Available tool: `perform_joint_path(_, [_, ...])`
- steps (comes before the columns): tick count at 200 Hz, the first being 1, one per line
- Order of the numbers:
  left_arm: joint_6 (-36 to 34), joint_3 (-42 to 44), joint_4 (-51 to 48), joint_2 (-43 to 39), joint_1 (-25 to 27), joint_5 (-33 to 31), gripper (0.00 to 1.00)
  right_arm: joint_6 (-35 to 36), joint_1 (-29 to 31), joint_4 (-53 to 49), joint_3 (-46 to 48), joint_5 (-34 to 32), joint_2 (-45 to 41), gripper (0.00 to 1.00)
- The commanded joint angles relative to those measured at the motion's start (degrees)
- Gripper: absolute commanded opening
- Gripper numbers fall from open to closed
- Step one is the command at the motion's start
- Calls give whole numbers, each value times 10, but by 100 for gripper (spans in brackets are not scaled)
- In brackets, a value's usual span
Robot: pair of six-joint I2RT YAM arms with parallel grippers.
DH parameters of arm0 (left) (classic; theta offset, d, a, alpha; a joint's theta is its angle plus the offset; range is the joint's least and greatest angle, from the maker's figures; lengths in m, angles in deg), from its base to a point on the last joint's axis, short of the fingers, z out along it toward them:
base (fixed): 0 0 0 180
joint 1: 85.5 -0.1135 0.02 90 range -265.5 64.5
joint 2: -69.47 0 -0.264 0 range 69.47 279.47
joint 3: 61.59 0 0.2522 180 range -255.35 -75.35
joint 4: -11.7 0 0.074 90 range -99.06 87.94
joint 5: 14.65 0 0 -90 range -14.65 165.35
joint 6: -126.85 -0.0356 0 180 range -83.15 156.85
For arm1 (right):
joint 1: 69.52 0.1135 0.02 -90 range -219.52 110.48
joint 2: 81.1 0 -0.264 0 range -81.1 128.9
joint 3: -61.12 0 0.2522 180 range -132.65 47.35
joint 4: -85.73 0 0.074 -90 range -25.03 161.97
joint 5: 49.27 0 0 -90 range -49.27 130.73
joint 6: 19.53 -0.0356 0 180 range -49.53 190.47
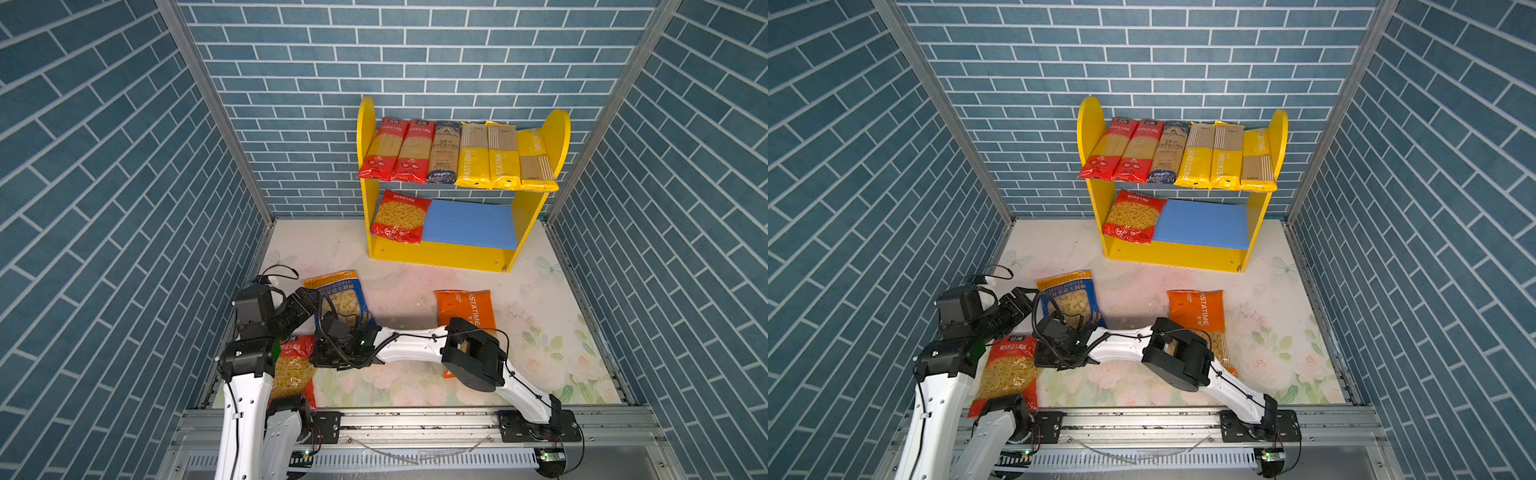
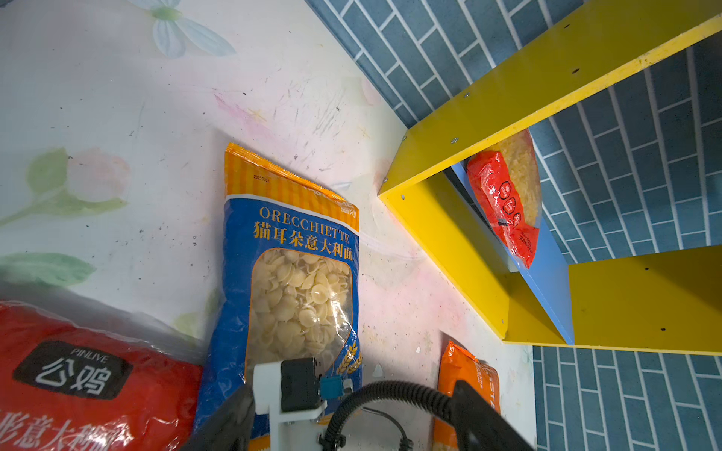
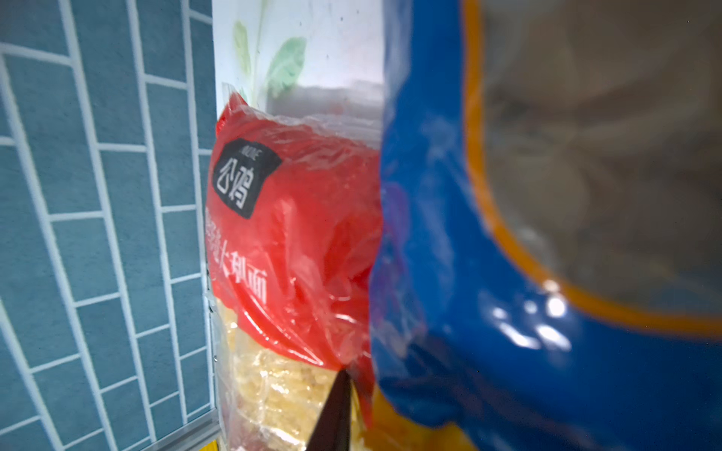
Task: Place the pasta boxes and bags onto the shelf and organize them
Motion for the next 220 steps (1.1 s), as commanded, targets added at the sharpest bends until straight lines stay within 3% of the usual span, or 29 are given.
perform_joint_path(1, [-14,-36,4,-1,0,10,80,68,6,-26,-6,-19,-42,12])
perform_joint_path(59, [-17,-85,-2,20,1,44,80,233,-20,-163,86,-36,-229,1])
perform_joint_path(104, [-15,-76,13,24,3,61,80,326,-72,-249,169,5,-380,0])
perform_joint_path(133, [-14,-66,28,27,20,53,80,378,-120,-287,220,-26,-480,0])
perform_joint_path(152, [-15,-58,37,33,63,25,80,380,-181,-272,292,-15,-542,0])
perform_joint_path(179, [-14,-41,51,53,182,-38,80,371,-295,-216,434,29,-615,0])
perform_joint_path(197, [-1,-22,77,66,261,-81,80,372,-370,-176,511,48,-626,1])
perform_joint_path(220, [27,11,134,98,336,-99,77,383,-440,-157,542,55,-608,1])
